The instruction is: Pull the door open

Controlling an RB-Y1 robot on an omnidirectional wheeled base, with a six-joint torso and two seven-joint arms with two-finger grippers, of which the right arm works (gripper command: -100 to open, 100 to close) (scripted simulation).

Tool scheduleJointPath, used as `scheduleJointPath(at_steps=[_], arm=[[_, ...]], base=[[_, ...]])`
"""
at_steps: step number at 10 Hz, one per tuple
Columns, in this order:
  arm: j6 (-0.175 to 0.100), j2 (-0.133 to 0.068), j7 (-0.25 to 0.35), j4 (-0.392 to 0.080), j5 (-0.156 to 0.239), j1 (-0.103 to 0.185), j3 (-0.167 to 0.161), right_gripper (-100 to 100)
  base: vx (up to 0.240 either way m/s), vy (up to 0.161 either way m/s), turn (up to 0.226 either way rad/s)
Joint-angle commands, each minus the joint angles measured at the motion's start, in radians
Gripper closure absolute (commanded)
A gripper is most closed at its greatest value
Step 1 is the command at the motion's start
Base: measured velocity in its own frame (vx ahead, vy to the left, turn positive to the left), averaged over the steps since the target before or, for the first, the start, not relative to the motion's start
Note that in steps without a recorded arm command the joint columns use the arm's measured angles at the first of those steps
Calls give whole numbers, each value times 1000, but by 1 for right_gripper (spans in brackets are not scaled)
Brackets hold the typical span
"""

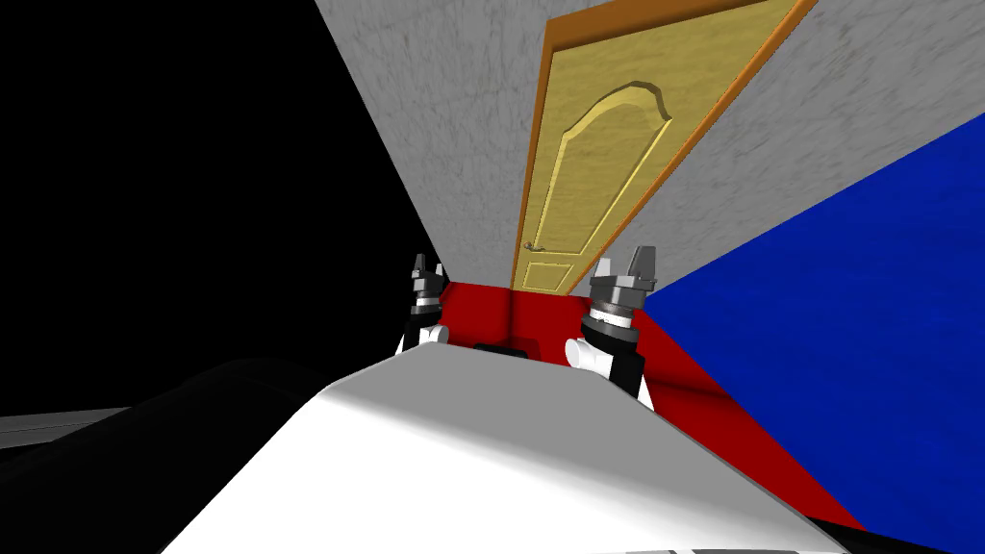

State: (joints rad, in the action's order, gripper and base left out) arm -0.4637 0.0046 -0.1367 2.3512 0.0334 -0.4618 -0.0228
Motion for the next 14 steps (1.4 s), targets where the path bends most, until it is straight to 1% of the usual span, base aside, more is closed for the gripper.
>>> scheduleJointPath(at_steps=[1, 3, 7, 9, 14], arm=[[-5, -9, 0, -32, 10, 12, 1, -100], [-14, -25, 0, -96, 29, 37, 3, -100], [-26, -46, 0, -187, 56, 72, 5, -100], [-34, -58, 0, -243, 73, 94, 7, -100], [-57, -90, 0, -400, 119, 154, 11, -100]], base=[[34, 6, 54], [95, 9, 71], [81, -13, 45], [76, -9, 60], [90, -5, 62]])
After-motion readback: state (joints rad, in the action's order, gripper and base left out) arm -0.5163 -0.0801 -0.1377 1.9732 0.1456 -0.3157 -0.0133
